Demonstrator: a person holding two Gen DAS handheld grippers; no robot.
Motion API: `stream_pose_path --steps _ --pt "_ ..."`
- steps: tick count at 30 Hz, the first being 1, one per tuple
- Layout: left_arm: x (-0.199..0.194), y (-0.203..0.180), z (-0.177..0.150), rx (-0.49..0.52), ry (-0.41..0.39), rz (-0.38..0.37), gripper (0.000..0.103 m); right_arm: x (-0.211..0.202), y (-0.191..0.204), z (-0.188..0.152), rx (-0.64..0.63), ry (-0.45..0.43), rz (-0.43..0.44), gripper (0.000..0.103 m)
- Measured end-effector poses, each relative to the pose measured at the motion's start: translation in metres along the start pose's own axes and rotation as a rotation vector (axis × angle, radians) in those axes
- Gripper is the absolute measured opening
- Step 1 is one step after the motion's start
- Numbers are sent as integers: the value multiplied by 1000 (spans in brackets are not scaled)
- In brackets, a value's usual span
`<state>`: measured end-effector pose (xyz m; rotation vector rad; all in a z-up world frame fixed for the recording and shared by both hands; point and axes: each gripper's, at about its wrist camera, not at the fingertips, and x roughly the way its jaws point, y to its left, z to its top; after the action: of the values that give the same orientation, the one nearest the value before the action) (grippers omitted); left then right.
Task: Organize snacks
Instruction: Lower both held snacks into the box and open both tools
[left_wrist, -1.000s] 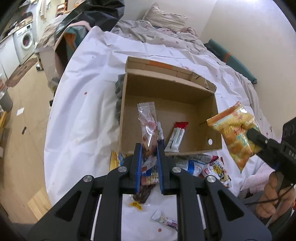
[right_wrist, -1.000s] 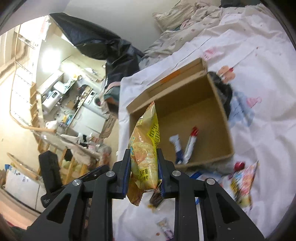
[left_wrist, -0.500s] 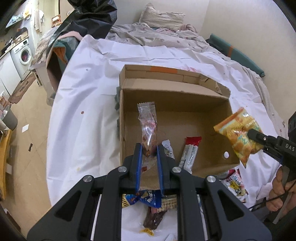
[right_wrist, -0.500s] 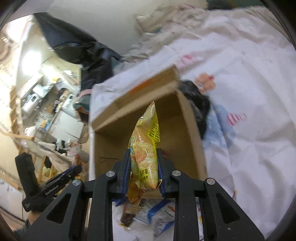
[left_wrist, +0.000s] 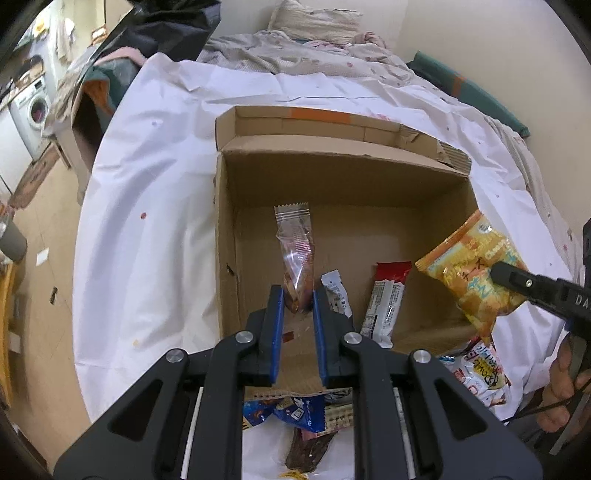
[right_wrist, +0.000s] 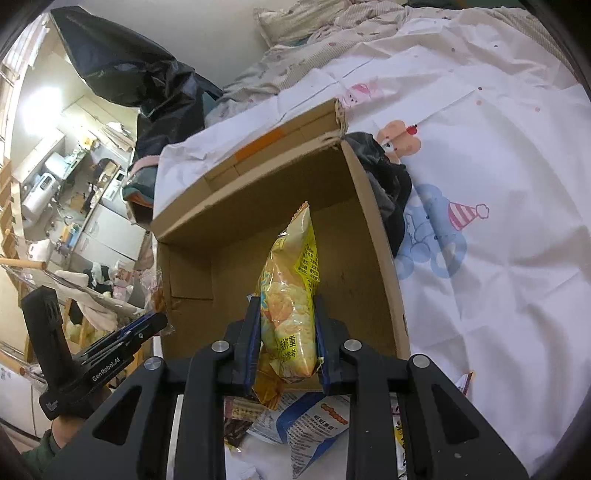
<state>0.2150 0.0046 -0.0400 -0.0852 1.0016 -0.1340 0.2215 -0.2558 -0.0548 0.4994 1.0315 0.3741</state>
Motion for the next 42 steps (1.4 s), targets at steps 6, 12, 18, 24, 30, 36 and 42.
stream_pose_path --steps 6,12,18,24,30,36,42 --pt "-4 3 -3 -20 -20 14 13 4 4 -3 -14 12 -19 26" --pt "0 -2 -6 2 -13 27 13 6 5 -5 -18 25 -16 28" --pt "-2 -4 -7 3 -15 10 25 10 13 -7 -40 45 5 30" --pt "-11 -4 -9 -8 -54 17 75 11 18 -8 -60 35 -21 70" --pt "-13 -5 -10 -6 -58 17 79 8 16 -7 -77 4 -52 83" --pt "-13 -5 -12 -11 -51 17 79 8 14 -5 -71 4 -48 83" --pt "-14 -4 -14 -12 -45 18 79 8 15 -5 -74 5 -47 83"
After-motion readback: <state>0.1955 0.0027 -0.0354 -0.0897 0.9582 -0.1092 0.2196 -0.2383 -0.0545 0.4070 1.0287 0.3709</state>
